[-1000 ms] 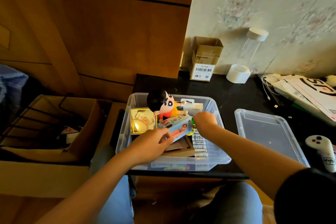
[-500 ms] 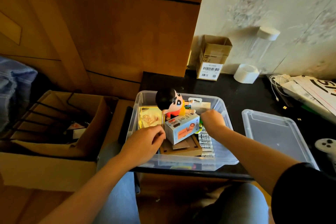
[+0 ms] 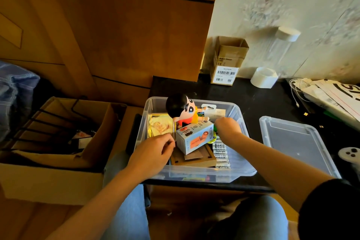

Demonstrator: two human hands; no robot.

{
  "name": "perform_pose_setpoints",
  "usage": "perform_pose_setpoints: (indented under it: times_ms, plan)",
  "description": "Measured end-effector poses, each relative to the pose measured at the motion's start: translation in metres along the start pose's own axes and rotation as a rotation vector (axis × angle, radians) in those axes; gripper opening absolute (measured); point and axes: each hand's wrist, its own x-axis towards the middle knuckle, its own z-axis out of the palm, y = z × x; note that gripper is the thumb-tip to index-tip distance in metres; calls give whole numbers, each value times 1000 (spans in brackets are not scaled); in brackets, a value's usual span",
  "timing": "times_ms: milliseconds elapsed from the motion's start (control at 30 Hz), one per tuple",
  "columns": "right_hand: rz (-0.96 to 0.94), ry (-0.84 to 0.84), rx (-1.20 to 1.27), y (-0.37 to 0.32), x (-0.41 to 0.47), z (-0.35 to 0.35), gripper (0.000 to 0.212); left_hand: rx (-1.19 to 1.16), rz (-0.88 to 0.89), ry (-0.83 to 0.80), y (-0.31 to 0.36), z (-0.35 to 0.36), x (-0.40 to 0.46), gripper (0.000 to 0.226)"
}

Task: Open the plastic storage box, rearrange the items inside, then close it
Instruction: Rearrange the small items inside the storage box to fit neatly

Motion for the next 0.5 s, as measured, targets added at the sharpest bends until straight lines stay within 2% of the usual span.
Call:
perform_pose_setpoints:
  times_ms: [133,200,267,333,400,500]
  plan:
    - [-63,-83,26,5,-28,-23,27,62,30,150,-2,-7,-3,11]
    - [-165,-166,96,5,-50,-38,24,115,41,264,-9,-13,-2,7]
    - [-314,-229,228,-7,-73,-58,28,128,-33,361,-19,-18,2,7]
    - [-501,-229,296,-30,-87,-76,30,81,-137,400,-27,-18,6,17]
    - [-655,-151,340,-60,-88,-81,24,-29,-215,417,-32,-14,7,27]
    - [-728,-123,312,-106,-73,-74,23,-245,-339,454,-35,-8,8,29]
